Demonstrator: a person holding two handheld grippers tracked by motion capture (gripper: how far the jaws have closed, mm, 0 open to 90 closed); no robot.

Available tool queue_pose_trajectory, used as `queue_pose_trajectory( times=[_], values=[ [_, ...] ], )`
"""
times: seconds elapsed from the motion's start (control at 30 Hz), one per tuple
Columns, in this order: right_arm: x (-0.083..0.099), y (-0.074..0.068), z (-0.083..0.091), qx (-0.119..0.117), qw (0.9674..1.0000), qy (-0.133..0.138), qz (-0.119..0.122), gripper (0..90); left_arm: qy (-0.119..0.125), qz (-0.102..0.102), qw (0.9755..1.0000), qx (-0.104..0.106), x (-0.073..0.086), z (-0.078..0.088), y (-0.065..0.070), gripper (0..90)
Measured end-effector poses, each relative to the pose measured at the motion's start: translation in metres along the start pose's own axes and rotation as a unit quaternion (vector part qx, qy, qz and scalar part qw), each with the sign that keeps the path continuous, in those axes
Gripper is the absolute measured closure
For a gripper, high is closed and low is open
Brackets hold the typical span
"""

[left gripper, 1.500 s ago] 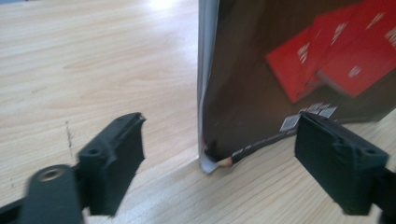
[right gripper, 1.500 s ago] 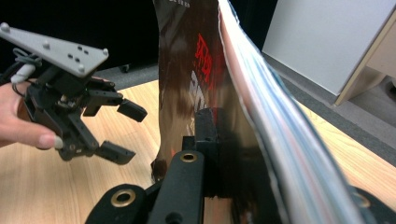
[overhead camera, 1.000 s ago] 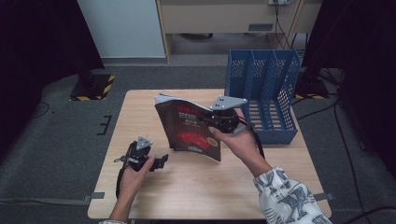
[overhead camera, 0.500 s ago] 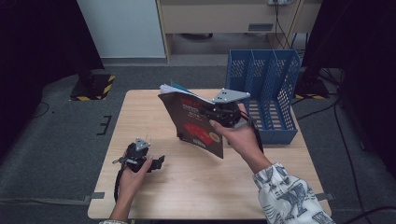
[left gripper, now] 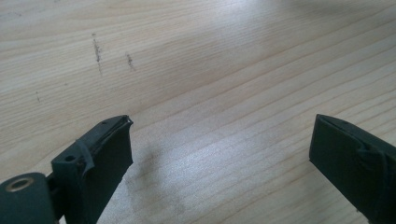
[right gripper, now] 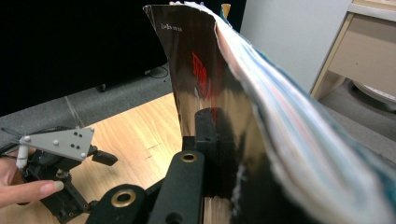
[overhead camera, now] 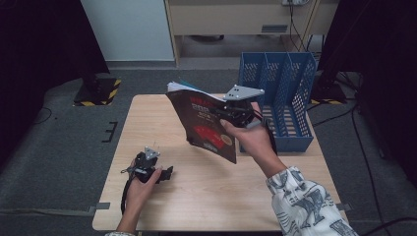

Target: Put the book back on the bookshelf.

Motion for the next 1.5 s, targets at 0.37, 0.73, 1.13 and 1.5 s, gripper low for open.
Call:
queue_pose_trajectory(
  times=[0.37,0.73,1.13,1.5],
  values=[
    [-0.013,0.008,0.009,0.008,0.9999,0.004,-0.006,87.1,-0.005,-0.002,1.0000,-0.003,0.002,-0.002,0.001,5.4],
    [-0.026,0.021,0.029,0.010,0.9994,0.011,-0.030,87.1,-0.013,-0.008,0.9999,-0.001,0.003,-0.004,0.004,5.4],
    [-0.038,0.037,0.052,0.021,0.9984,0.025,-0.046,87.1,-0.017,-0.003,0.9998,0.009,0.006,-0.008,0.008,3.5],
    [-0.043,0.053,0.072,0.040,0.9975,0.032,-0.049,87.1,-0.004,0.001,0.9999,0.010,0.008,-0.009,0.010,0.8]
  ],
)
Point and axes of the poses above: each handheld gripper's, and its own axes: z roughly backward along the jaws, x roughly out of its underside, y roughly to its right, the point moved 6 cm from there along -z, roughly forward along the jaws, and after that the axes turned 8 degrees about -x, right-handed, at the moved point
